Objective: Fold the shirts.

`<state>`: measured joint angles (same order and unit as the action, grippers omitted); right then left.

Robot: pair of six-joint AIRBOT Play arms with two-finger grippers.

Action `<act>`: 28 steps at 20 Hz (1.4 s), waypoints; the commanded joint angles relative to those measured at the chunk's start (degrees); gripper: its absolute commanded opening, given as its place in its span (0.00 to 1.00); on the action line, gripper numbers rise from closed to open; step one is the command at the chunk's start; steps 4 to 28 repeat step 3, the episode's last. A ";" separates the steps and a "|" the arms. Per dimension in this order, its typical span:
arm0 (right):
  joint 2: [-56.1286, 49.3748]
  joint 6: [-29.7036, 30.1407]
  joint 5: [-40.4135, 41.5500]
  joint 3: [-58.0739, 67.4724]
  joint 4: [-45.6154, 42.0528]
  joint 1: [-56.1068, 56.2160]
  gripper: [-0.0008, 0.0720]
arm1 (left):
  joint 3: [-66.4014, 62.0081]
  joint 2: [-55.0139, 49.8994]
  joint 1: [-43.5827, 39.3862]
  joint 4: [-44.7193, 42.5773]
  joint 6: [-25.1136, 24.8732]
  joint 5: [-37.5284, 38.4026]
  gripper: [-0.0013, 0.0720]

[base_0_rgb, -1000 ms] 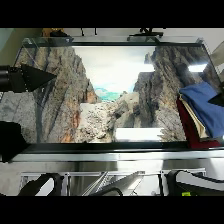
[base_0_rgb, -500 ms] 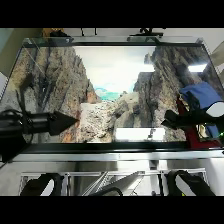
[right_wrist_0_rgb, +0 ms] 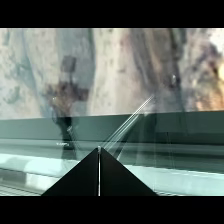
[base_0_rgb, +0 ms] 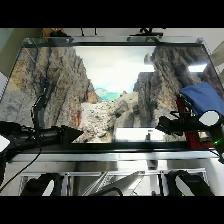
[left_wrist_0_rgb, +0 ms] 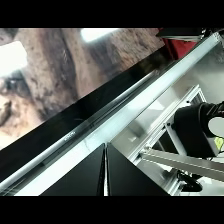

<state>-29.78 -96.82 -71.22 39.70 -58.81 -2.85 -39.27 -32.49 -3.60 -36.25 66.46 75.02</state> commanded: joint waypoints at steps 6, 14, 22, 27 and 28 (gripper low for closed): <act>0.09 0.00 0.07 -0.15 0.15 0.13 0.04 | 0.42 0.46 -0.11 -0.15 0.07 -0.48 0.03; 0.09 0.00 0.07 -0.15 0.15 0.13 0.04 | 0.42 0.46 -0.11 -0.15 0.07 -0.48 0.03; 0.09 0.00 0.07 -0.15 0.15 0.13 0.04 | 0.42 0.46 -0.11 -0.15 0.07 -0.48 0.03; 0.09 0.00 0.07 -0.15 0.15 0.13 0.04 | 0.42 0.46 -0.11 -0.15 0.07 -0.48 0.03; 0.09 0.00 0.07 -0.15 0.15 0.13 0.04 | 0.42 0.46 -0.11 -0.15 0.07 -0.48 0.03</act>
